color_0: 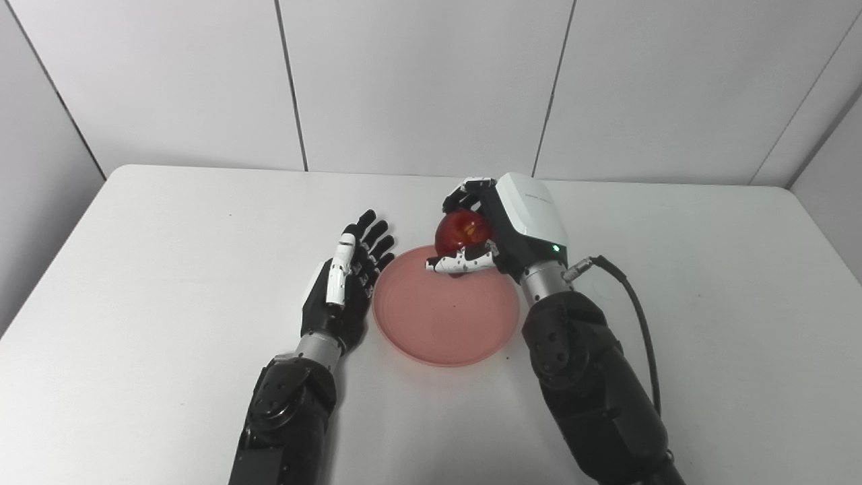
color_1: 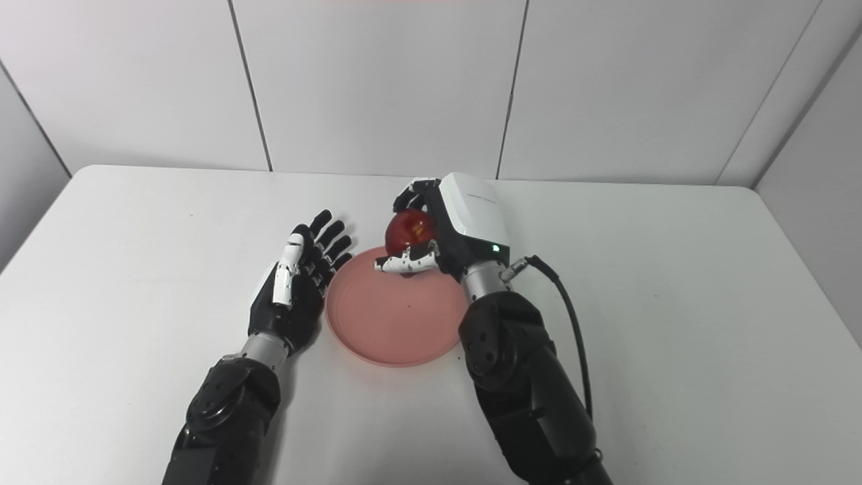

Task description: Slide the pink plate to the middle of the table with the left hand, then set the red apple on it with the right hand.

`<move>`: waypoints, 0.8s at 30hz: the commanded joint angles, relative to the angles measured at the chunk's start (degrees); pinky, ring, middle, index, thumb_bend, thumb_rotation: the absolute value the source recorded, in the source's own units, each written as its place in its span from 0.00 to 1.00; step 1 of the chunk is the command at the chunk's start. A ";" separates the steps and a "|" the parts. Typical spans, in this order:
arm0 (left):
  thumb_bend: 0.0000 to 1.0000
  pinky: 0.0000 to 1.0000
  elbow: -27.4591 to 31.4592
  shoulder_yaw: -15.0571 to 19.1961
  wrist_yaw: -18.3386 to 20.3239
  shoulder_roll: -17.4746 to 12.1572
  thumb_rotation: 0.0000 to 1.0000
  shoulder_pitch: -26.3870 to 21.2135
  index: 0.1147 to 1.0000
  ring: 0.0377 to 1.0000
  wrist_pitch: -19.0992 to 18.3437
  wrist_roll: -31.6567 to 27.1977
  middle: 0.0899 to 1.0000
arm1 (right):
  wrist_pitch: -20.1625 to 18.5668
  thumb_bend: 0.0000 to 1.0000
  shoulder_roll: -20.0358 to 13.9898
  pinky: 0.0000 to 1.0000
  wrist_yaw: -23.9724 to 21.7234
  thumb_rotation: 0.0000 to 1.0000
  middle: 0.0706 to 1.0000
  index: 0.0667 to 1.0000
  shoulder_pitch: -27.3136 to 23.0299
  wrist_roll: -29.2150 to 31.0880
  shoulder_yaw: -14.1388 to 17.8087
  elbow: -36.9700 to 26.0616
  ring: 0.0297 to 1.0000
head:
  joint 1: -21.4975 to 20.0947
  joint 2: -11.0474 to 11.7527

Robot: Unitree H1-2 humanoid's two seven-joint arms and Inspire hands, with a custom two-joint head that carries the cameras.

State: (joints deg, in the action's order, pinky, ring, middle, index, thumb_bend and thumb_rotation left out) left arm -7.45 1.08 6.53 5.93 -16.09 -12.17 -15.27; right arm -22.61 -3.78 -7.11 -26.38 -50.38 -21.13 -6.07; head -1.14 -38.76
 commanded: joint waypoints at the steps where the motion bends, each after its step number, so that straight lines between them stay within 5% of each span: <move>1: 0.38 0.94 -1.07 -0.27 -1.28 0.50 1.00 0.28 0.92 0.94 -0.37 1.20 0.95 | 2.54 0.52 0.43 0.21 1.61 0.13 0.37 0.45 -1.05 0.26 -0.26 -0.04 0.28 | 0.44 -0.01; 24: 0.38 0.92 -1.76 -0.20 -1.28 0.75 1.00 -0.18 0.91 0.93 1.04 2.13 0.93 | 5.51 0.52 0.05 0.22 4.63 0.13 0.39 0.45 1.61 2.39 -3.32 6.21 0.29 | 0.86 -0.65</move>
State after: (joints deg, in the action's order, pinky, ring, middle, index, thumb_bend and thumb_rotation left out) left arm -8.37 0.99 5.61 6.53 -16.27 -10.39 -13.38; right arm -18.90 -3.76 -3.29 -23.76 -48.00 -24.53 0.43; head -0.35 -39.37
